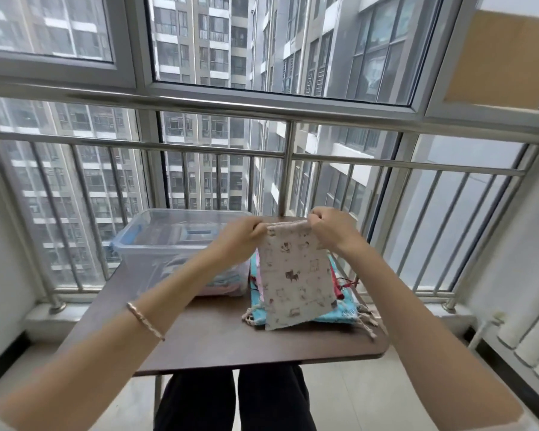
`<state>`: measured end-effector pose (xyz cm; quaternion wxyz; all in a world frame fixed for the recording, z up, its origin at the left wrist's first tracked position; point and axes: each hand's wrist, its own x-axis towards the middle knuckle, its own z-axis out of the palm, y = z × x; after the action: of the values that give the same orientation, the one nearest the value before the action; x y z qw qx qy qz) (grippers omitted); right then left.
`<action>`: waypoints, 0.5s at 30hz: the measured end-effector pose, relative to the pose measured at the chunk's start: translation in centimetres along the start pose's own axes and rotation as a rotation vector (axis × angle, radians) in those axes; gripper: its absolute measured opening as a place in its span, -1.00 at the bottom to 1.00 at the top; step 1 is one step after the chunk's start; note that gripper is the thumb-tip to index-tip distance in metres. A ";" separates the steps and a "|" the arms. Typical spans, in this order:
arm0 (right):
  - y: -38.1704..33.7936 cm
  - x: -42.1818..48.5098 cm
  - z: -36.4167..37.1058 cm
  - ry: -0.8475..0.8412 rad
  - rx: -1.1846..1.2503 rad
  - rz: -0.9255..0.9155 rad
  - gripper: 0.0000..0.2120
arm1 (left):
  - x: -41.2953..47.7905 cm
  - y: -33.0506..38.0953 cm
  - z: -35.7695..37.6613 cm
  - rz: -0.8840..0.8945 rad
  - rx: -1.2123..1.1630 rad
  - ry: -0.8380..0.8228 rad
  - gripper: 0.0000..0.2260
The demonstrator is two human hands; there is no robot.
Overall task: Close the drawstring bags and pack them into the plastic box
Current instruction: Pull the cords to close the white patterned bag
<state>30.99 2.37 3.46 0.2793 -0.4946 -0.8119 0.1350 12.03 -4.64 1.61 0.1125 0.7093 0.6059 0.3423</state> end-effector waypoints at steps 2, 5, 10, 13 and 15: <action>-0.8 -0.2 0.6 -0.136 0.079 -0.015 -0.72 | -1.4 -1.6 -2.2 -0.002 -0.011 -0.010 -0.73; -1.5 -0.3 2.0 -0.296 0.139 -0.047 -0.64 | -3.7 -4.2 -4.7 -0.054 -0.051 -0.065 -0.68; -1.7 -0.4 4.3 -0.374 0.259 -0.102 -0.62 | -7.2 -8.8 -8.5 -0.149 0.009 -0.014 -0.74; 0.2 -0.1 4.9 -0.352 0.478 -0.012 -0.70 | -8.5 -11.7 -10.5 -0.292 0.050 0.113 -0.70; 0.9 0.0 5.3 -0.405 0.677 0.040 -0.73 | -8.8 -13.1 -10.7 -0.401 -0.086 0.159 -0.66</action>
<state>28.52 3.10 -1.28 0.2582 -0.3538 -0.7502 0.4953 -5.16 -12.49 -1.08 0.1604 0.5398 0.7268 0.3933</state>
